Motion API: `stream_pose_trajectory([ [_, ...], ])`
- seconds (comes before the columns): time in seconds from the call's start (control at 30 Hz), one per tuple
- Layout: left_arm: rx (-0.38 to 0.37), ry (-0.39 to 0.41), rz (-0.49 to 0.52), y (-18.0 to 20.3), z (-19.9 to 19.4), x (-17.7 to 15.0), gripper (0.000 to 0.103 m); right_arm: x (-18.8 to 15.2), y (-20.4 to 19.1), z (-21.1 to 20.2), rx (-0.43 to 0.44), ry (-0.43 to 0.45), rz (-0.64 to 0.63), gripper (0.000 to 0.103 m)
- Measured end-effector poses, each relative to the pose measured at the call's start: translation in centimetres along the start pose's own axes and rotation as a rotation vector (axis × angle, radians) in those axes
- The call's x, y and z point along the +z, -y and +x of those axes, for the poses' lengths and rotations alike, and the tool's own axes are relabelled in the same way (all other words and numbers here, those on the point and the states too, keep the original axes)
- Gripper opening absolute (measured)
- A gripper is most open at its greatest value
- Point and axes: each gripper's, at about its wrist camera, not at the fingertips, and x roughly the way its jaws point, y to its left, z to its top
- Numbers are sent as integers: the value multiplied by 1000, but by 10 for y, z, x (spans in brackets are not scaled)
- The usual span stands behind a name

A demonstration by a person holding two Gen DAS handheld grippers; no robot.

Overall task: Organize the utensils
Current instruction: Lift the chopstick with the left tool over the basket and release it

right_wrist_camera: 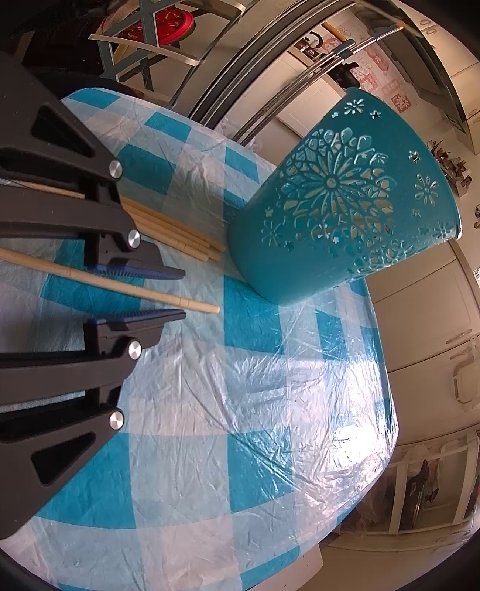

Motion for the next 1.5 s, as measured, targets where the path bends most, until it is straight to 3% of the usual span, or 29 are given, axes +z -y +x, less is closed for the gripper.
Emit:
stream_pose_trajectory([
  [0.3,71,229,-30,11,31,66,5,0,-2,0,0,1,-10,20],
  [0.43,125,269,-27,14,56,77,5,0,-2,1,-1,3,-14,20],
  [0.6,184,263,-24,12,91,67,5,0,-3,1,-3,4,-18,20],
  [0.87,206,198,-12,-2,116,42,5,1,-3,2,-2,4,-21,22],
  [1.2,230,45,84,3,127,18,6,1,-2,3,2,5,-17,22],
  [1.27,242,37,80,-1,119,14,12,1,-2,2,4,5,-15,22],
  [1.4,335,68,58,-12,86,-2,60,0,-1,2,11,4,-15,23],
  [1.5,403,77,22,-29,59,-24,75,0,-1,1,16,4,-21,26],
])
